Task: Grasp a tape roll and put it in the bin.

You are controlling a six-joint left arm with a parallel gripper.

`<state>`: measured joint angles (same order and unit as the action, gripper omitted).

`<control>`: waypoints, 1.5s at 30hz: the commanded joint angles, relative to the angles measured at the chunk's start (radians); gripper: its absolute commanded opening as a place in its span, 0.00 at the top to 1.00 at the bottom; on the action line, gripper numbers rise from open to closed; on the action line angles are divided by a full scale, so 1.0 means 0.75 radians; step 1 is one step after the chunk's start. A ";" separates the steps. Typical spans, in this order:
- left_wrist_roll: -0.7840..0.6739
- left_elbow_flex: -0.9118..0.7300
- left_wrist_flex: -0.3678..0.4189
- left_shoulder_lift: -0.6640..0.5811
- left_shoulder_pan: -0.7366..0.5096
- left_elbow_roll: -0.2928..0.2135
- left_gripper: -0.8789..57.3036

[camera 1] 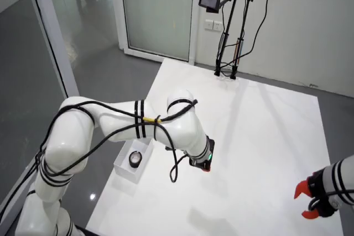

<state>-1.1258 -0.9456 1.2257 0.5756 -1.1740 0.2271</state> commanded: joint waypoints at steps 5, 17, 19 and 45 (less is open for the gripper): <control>0.000 -0.001 0.000 -0.005 0.191 0.004 0.98; 0.000 -0.007 0.000 -0.007 0.154 0.006 0.98; 0.000 -0.007 0.000 -0.007 0.127 0.006 0.98; 0.000 -0.015 0.000 -0.009 0.015 0.000 0.98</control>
<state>-1.1259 -0.9540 1.2256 0.5705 -1.1627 0.2287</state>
